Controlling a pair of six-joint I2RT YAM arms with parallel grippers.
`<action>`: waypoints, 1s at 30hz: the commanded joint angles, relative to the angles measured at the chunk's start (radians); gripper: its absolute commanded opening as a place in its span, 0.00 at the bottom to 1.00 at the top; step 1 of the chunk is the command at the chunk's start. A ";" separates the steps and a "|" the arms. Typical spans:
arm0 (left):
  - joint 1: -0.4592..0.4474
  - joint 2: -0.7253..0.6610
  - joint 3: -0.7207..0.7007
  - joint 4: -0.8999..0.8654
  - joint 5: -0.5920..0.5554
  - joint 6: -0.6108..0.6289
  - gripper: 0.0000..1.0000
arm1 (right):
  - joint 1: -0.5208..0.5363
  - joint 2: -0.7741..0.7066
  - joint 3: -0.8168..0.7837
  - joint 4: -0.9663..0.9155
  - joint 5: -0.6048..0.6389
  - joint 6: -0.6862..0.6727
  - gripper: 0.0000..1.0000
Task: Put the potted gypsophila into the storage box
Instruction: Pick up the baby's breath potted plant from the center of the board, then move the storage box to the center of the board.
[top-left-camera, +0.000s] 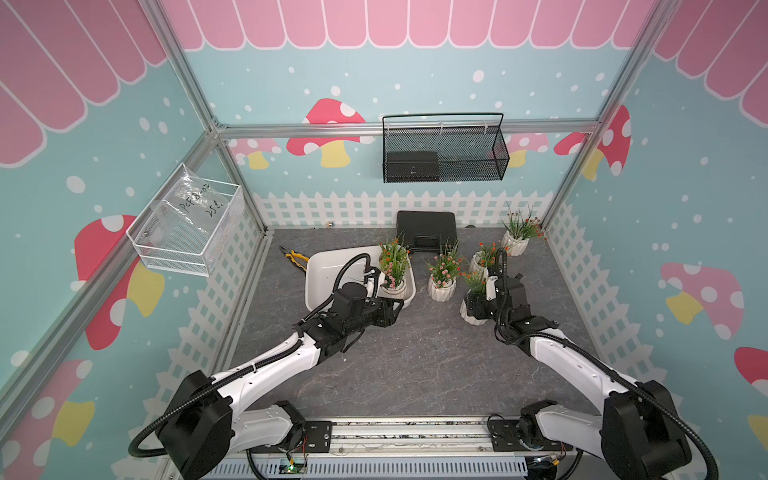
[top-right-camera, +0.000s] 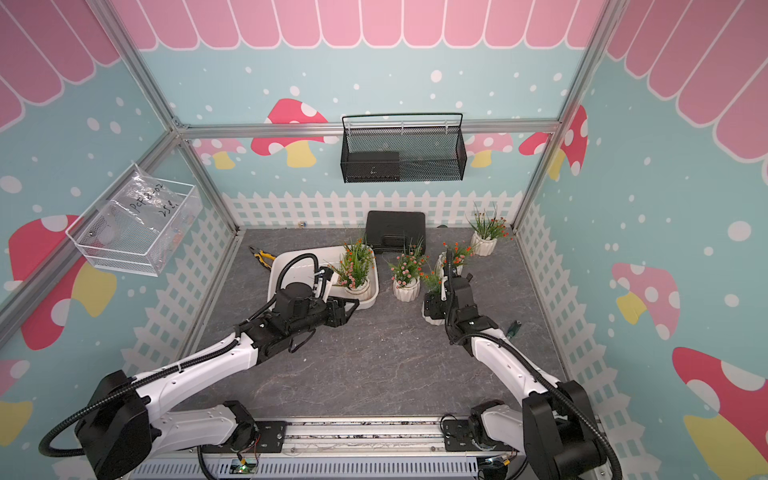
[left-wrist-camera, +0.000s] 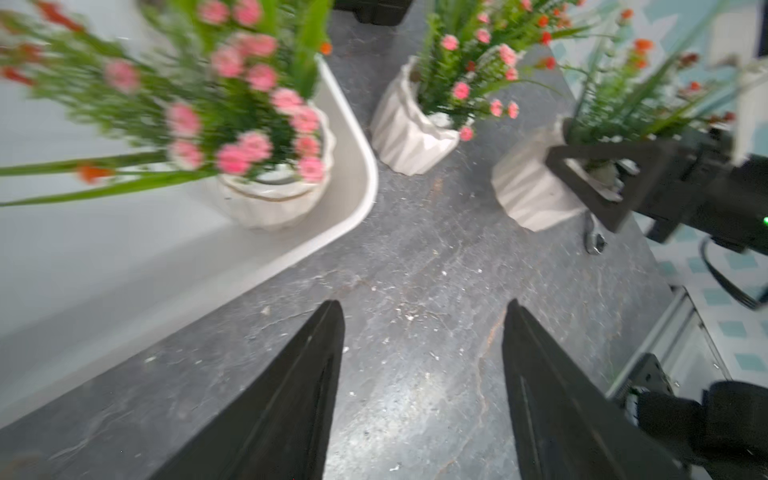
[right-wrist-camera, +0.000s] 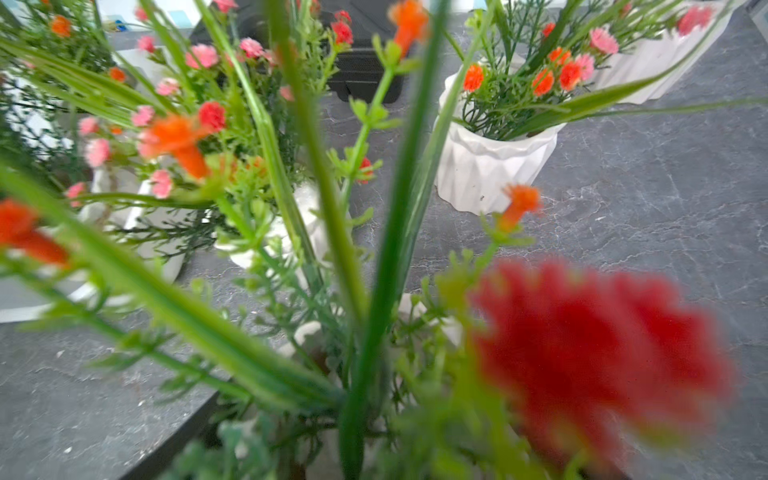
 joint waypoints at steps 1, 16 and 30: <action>0.067 -0.060 -0.039 -0.066 -0.009 -0.095 0.61 | 0.000 -0.089 -0.019 0.026 -0.064 -0.035 0.75; 0.558 -0.155 0.002 -0.398 -0.133 -0.076 0.60 | 0.004 -0.285 -0.035 0.013 -0.284 -0.108 0.72; 0.725 0.070 0.068 -0.301 -0.146 0.117 0.58 | 0.008 -0.281 0.004 0.055 -0.430 -0.152 0.70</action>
